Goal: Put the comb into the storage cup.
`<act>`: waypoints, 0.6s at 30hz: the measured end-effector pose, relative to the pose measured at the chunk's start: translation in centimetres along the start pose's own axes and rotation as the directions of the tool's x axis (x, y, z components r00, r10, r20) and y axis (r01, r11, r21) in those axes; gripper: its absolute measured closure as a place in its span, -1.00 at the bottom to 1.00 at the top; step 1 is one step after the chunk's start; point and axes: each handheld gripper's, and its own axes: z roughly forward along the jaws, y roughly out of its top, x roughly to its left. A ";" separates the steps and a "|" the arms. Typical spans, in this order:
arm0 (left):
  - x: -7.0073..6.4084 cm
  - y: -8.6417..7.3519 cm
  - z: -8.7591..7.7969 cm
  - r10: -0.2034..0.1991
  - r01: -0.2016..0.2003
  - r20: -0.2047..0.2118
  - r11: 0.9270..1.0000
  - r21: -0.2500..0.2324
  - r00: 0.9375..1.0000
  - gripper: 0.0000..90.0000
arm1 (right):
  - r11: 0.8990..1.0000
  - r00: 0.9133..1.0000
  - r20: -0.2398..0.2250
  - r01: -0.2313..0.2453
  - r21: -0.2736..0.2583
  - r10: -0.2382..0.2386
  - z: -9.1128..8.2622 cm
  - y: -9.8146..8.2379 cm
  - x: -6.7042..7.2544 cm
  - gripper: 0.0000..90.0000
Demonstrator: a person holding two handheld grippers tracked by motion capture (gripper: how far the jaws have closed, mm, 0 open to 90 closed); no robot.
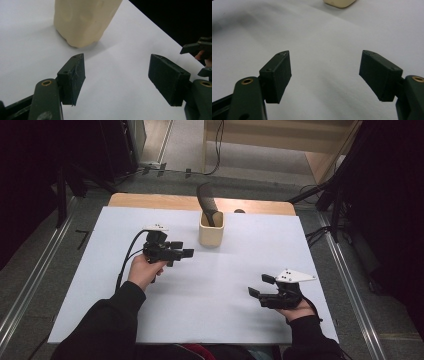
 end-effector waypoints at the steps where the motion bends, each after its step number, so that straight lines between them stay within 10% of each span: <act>1: -0.1 -0.1 -0.1 -0.001 0.001 -0.001 1.000 0.000 1.000 -0.33 | 1.000 1.000 0.005 0.000 0.003 0.000 0.0 0.0 0.0 -0.47; 18: -2.0 -1.5 -2.0 0.014 -0.014 0.024 1.000 0.012 1.000 -0.35 | 1.000 1.000 -0.008 0.001 0.003 -0.001 0.0 0.0 0.0 -0.47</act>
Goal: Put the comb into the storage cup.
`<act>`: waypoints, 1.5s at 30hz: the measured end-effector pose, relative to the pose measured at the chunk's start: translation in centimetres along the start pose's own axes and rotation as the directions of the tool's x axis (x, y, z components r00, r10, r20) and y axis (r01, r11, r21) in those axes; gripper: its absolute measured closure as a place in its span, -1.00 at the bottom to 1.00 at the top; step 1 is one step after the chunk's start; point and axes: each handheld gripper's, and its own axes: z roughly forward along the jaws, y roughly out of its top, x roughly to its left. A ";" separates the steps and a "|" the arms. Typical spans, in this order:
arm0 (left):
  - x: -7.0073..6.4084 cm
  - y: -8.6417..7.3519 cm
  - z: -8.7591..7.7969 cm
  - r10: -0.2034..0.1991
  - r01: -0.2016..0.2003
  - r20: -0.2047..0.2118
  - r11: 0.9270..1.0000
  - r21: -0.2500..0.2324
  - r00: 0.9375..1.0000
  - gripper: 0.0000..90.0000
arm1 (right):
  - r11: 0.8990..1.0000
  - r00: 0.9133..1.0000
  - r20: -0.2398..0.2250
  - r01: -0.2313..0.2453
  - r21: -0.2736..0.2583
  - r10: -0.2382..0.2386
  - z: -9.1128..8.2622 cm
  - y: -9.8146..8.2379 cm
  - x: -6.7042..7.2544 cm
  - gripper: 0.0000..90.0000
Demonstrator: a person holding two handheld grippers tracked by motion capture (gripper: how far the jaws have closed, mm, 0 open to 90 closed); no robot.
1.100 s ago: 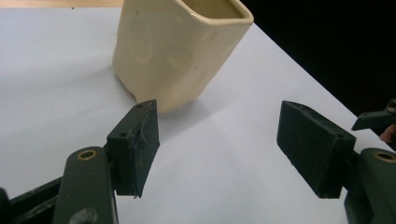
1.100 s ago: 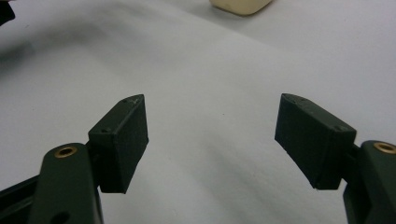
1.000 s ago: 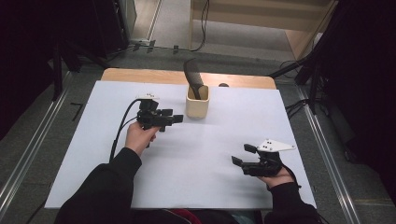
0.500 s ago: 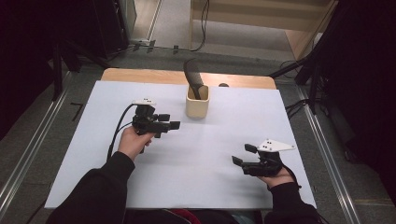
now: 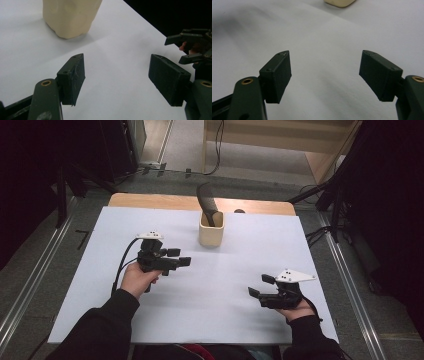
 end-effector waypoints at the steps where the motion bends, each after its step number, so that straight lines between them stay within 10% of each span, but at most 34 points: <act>1: -0.1 -0.1 -0.1 0.009 -0.009 -0.015 1.000 0.009 1.000 -0.35 | 1.000 1.000 0.000 0.000 0.000 0.000 0.0 0.0 0.0 -0.47; 45: -0.5 -5.2 -5.0 0.003 0.000 -0.041 0.998 0.069 0.999 -0.39 | 1.000 1.000 -0.002 -0.006 0.013 0.006 0.1 -0.1 -0.1 -0.47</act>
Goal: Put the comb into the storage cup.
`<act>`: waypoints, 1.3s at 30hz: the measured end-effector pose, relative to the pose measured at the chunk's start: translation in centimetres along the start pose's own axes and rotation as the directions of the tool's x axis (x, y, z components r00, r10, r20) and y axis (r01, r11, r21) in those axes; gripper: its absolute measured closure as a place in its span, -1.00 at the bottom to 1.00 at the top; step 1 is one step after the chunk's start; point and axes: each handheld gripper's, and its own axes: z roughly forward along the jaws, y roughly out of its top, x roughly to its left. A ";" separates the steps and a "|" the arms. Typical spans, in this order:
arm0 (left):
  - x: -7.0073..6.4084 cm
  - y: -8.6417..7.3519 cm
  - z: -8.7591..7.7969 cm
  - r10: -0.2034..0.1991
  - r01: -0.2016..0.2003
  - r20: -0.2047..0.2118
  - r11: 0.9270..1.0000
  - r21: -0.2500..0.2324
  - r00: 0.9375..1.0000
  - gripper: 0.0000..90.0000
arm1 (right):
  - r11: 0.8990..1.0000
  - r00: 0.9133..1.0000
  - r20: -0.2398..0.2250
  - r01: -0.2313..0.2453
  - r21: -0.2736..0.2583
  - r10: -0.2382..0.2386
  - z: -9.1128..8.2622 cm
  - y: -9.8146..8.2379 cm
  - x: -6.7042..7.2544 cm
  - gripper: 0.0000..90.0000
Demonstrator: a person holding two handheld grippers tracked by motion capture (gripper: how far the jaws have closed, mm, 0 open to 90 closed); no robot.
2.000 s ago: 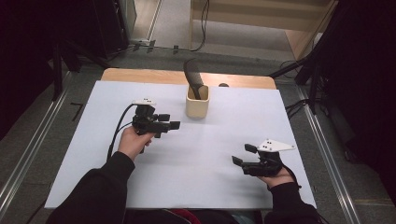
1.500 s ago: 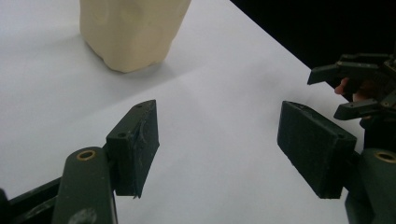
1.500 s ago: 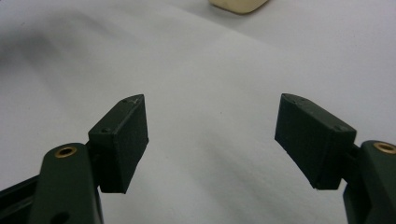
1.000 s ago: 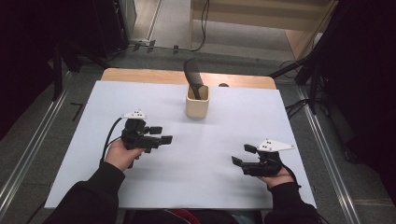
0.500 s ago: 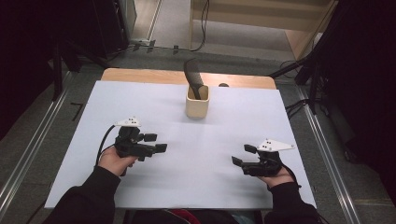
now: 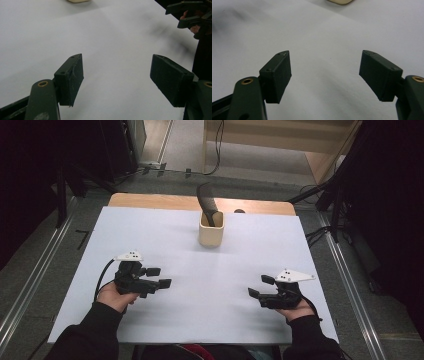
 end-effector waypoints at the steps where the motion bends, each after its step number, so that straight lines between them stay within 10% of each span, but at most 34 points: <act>1: 0.0 -0.1 -0.1 0.002 -0.002 0.000 1.000 0.003 1.000 -0.39 | 1.000 1.000 -0.001 0.000 0.001 0.000 0.0 0.0 0.0 -0.47; 39: 0.9 -1.4 -1.9 -0.001 0.002 -0.038 1.000 0.030 0.999 -0.39 | 1.000 1.000 -0.005 0.002 0.009 -0.002 0.1 0.0 -0.1 -0.47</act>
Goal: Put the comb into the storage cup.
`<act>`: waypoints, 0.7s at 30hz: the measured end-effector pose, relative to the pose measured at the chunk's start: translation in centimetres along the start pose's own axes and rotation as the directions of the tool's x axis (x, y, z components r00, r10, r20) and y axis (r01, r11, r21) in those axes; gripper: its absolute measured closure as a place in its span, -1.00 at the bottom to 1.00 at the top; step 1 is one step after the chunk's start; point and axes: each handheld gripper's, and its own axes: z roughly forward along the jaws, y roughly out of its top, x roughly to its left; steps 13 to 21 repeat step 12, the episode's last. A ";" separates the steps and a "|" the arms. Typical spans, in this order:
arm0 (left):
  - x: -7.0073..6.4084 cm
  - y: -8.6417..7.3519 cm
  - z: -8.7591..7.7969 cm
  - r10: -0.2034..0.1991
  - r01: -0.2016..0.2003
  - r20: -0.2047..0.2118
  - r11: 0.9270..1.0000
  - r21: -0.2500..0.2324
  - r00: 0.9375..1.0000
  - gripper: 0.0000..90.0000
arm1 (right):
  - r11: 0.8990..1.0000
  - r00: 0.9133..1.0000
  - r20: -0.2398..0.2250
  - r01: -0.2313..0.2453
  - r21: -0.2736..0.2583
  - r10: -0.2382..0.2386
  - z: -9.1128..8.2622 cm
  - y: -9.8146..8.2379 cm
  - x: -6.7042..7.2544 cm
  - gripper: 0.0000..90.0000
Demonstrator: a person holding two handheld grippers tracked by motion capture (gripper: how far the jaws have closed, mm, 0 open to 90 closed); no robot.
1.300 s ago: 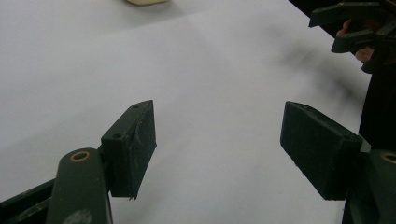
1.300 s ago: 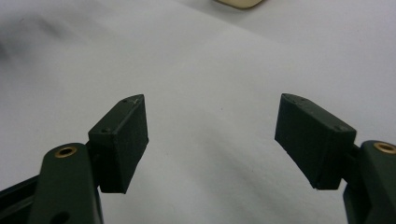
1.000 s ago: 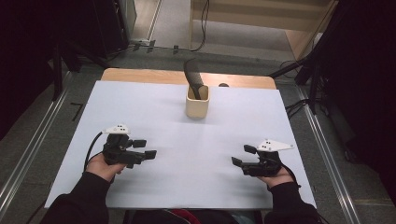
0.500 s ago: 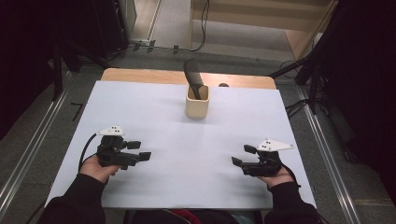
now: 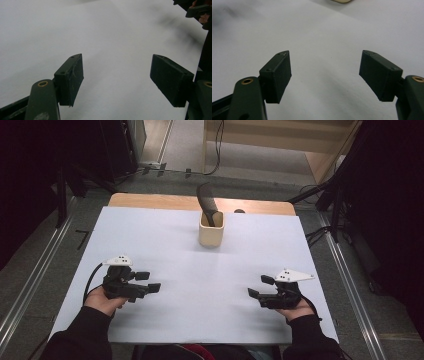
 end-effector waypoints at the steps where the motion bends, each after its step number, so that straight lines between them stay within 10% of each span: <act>1: 0.0 0.0 0.0 0.002 -0.002 -0.001 1.000 0.001 1.000 -0.39 | 1.000 1.000 0.000 -0.001 0.001 0.001 0.0 0.0 0.0 -0.47; 21: 0.1 -0.1 0.0 0.008 -0.008 -0.015 1.000 0.013 1.000 -0.39 | 1.000 1.000 -0.001 0.008 0.015 -0.008 0.0 0.0 0.1 -0.47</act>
